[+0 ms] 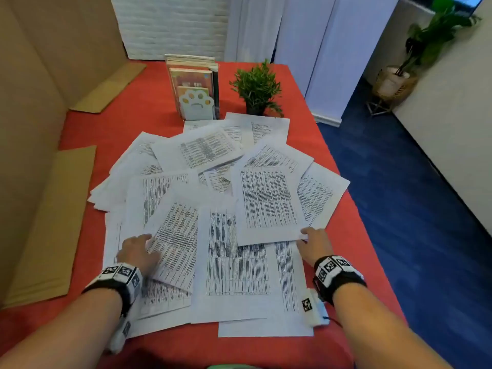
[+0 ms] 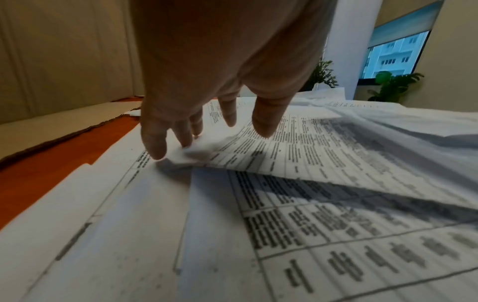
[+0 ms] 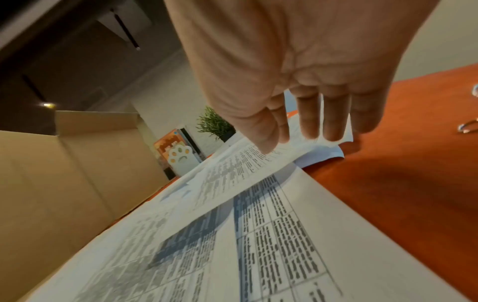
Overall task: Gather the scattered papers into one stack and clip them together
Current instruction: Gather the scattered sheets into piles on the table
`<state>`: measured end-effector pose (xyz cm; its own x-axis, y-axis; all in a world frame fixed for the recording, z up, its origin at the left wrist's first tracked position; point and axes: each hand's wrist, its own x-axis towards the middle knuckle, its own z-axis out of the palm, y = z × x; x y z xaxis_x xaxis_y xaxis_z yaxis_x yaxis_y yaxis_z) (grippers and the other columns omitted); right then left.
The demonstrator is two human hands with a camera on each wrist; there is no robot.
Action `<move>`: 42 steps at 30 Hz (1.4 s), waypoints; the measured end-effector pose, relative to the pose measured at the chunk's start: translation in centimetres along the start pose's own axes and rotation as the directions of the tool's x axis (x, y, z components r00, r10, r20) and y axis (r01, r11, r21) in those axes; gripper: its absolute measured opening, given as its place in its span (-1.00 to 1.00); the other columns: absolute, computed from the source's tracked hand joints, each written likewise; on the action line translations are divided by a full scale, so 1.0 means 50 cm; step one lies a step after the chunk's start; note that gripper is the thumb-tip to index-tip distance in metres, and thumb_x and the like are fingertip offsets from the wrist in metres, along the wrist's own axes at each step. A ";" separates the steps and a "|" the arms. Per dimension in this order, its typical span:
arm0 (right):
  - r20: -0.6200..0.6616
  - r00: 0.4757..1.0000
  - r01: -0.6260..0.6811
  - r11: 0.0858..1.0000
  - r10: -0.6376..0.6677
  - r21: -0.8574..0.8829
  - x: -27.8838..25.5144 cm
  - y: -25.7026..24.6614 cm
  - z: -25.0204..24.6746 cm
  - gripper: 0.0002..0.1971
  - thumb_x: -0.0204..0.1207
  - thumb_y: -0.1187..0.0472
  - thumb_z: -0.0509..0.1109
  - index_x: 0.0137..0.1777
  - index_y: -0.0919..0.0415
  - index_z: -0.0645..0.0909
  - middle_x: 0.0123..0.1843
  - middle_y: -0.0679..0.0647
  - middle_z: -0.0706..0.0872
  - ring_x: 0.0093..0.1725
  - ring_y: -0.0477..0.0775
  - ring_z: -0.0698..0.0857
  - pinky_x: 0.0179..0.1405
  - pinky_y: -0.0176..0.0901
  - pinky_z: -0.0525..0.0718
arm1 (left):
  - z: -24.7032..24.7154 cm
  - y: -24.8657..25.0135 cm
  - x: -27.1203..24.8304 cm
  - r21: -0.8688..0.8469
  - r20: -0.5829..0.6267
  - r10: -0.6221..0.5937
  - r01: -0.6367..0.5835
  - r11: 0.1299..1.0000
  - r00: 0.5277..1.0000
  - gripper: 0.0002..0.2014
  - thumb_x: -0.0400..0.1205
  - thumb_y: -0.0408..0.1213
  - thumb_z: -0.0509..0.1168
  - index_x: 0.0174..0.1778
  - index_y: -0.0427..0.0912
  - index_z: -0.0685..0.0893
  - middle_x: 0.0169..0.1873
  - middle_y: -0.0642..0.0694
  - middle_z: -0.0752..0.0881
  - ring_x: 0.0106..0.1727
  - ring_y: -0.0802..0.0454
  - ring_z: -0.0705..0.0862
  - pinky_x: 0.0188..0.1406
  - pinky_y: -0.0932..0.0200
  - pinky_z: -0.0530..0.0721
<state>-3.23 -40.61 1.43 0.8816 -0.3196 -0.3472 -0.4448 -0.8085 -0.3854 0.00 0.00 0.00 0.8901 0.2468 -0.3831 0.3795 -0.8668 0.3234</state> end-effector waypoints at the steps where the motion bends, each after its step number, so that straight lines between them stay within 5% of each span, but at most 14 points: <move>1: -0.020 0.999 -0.025 1.000 0.026 0.003 0.013 -0.003 0.002 -0.57 0.55 0.17 0.30 0.42 0.21 0.48 0.39 0.33 0.46 0.32 0.33 0.56 0.36 -0.03 0.49 | -0.004 0.001 0.001 0.040 0.003 -0.004 0.004 0.999 1.000 -0.38 0.47 -0.11 0.39 0.48 -0.06 0.44 0.47 -0.29 0.45 0.45 -0.28 0.46 0.44 -0.12 0.43; 5: -0.034 0.994 -0.107 0.994 0.107 -0.006 0.048 -0.028 0.001 -0.41 0.53 0.09 0.33 0.55 0.15 0.29 0.48 0.33 0.36 0.43 0.38 0.44 0.41 0.05 0.45 | -0.013 0.000 0.004 0.129 0.040 -0.003 -0.002 0.992 0.999 -0.26 0.35 -0.07 0.48 0.46 0.07 0.38 0.39 -0.28 0.48 0.36 -0.33 0.51 0.37 -0.20 0.51; 11: -0.001 0.981 -0.196 0.977 0.196 0.088 0.078 -0.048 0.009 -0.28 0.51 0.30 0.29 0.63 0.15 0.05 0.42 0.34 0.48 0.36 0.38 0.53 0.23 0.05 0.56 | 0.003 0.001 -0.014 0.019 0.159 0.113 -0.117 0.993 0.981 -0.28 0.34 -0.48 0.41 0.46 -0.06 0.44 0.39 -0.24 0.39 0.35 -0.23 0.53 0.29 0.04 0.53; 15: -0.053 0.985 -0.151 0.966 0.166 0.207 0.053 -0.061 -0.004 -0.64 0.60 0.35 0.17 0.39 0.33 0.42 0.33 0.35 0.60 0.29 0.32 0.59 0.06 -0.10 0.49 | 0.013 -0.004 -0.039 -0.074 0.126 0.174 -0.165 0.983 0.977 -0.51 0.44 -0.41 0.40 0.32 -0.12 0.61 0.31 -0.20 0.59 0.28 -0.14 0.59 0.25 0.11 0.53; 17: -0.186 0.969 -0.116 0.966 0.161 0.229 0.028 -0.063 -0.014 -0.74 0.60 0.35 0.15 0.22 0.38 0.54 0.24 0.38 0.63 0.22 0.35 0.61 0.01 -0.05 0.49 | 0.012 -0.007 -0.053 -0.187 0.027 0.132 -0.125 0.974 0.991 -0.64 0.54 -0.40 0.32 0.26 -0.10 0.64 0.23 -0.21 0.67 0.06 -0.12 0.67 -0.05 0.21 0.60; 19: -0.299 0.942 -0.051 0.947 0.152 0.318 -0.005 -0.057 -0.018 -0.76 0.60 0.36 0.15 0.15 0.42 0.58 0.10 0.39 0.66 0.10 0.36 0.62 -0.05 -0.01 0.47 | 0.014 -0.011 -0.062 -0.297 -0.078 0.062 -0.082 0.951 0.995 -0.52 0.58 -0.45 0.27 0.43 -0.07 0.48 0.17 -0.30 0.67 -0.11 -0.19 0.69 -0.21 0.21 0.55; 22: -0.337 0.922 0.011 0.855 0.192 0.518 -0.047 -0.043 -0.017 -0.84 0.59 0.35 0.16 -0.01 0.29 0.59 -0.12 0.21 0.60 -0.10 0.16 0.52 -0.17 -0.13 0.36 | 0.011 -0.031 -0.057 -0.408 -0.120 -0.112 0.054 0.911 0.987 -0.35 0.59 -0.51 0.24 0.59 -0.07 0.23 0.35 -0.44 0.56 0.20 -0.38 0.63 0.08 -0.02 0.57; 24: -0.298 0.930 0.003 0.807 0.215 0.591 -0.059 -0.032 -0.002 -0.86 0.56 0.35 0.20 -0.05 0.23 0.59 -0.13 0.18 0.62 -0.11 0.13 0.54 -0.13 -0.12 0.44 | 0.013 -0.057 -0.033 -0.379 -0.146 -0.158 0.093 0.921 0.977 -0.53 0.57 -0.45 0.24 0.44 -0.28 0.44 0.25 -0.49 0.62 0.20 -0.44 0.63 0.19 -0.17 0.61; 27: -0.153 0.964 -0.080 0.791 0.216 0.607 -0.071 -0.015 0.042 -0.86 0.51 0.38 0.26 -0.04 0.21 0.63 -0.09 0.19 0.70 -0.05 0.16 0.65 0.02 -0.04 0.58 | 0.019 -0.075 -0.013 -0.295 -0.191 -0.136 0.076 0.952 0.972 -0.82 0.50 -0.39 0.29 -0.14 -0.50 0.61 -0.15 -0.56 0.67 -0.12 -0.47 0.67 -0.08 -0.22 0.68; 31: 0.002 0.977 -0.196 0.899 0.212 0.391 -0.100 -0.010 0.098 -0.89 0.39 0.30 0.30 -0.25 0.37 0.59 -0.24 0.20 0.67 -0.21 0.14 0.60 -0.24 -0.10 0.52 | 0.012 -0.053 -0.033 -0.233 -0.237 -0.052 -0.005 0.972 0.970 -0.78 0.46 -0.40 0.41 -0.42 -0.43 0.56 -0.10 -0.53 0.61 -0.10 -0.43 0.66 -0.02 -0.13 0.63; 33: 0.073 0.983 -0.181 0.947 0.167 0.264 -0.116 -0.021 0.115 -0.87 0.28 0.22 0.30 -0.40 0.26 0.47 -0.34 0.12 0.52 -0.30 0.08 0.49 -0.36 -0.15 0.37 | 0.014 -0.051 -0.037 -0.247 -0.239 -0.046 -0.015 0.969 0.970 -0.67 0.42 -0.42 0.43 -0.57 -0.32 0.43 -0.27 -0.46 0.57 -0.33 -0.32 0.59 -0.23 -0.07 0.63; 35: 0.110 0.985 -0.155 0.955 0.130 0.255 -0.126 -0.037 0.118 -0.94 0.32 0.20 0.32 -0.20 0.08 0.56 -0.13 0.09 0.57 -0.14 0.06 0.58 -0.19 -0.20 0.49 | 0.014 -0.049 -0.042 -0.221 -0.222 -0.010 -0.041 0.974 0.975 -0.76 0.40 -0.43 0.41 -0.48 -0.49 0.54 -0.29 -0.53 0.61 -0.32 -0.39 0.62 -0.29 -0.09 0.63; 38: 0.068 0.992 -0.119 0.950 0.104 0.288 -0.120 -0.063 0.116 -0.49 0.43 0.21 0.34 0.41 0.13 0.43 0.28 0.14 0.54 0.26 0.10 0.59 0.24 -0.08 0.54 | 0.023 -0.055 -0.048 -0.219 -0.284 0.014 -0.079 0.973 0.959 -0.77 0.39 -0.53 0.36 -0.51 -0.42 0.46 -0.19 -0.53 0.62 -0.26 -0.36 0.60 -0.31 -0.05 0.55; 42: 0.130 0.986 -0.121 0.979 0.100 0.165 -0.110 -0.091 0.138 -0.47 0.44 0.22 0.30 0.44 0.10 0.36 0.27 0.15 0.62 0.22 0.18 0.64 0.20 0.00 0.62 | 0.026 -0.051 -0.059 -0.260 -0.338 0.022 -0.116 0.959 0.941 -0.88 0.47 -0.50 0.38 -0.23 -0.54 0.66 0.04 -0.43 0.67 0.01 -0.33 0.64 -0.04 0.04 0.54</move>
<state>-7.12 -31.76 -0.78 0.8048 -0.3319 -0.4920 -0.5679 -0.6715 -0.4760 -3.94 0.92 -0.83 0.9311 0.3596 -0.0604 0.3260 -0.7469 0.5796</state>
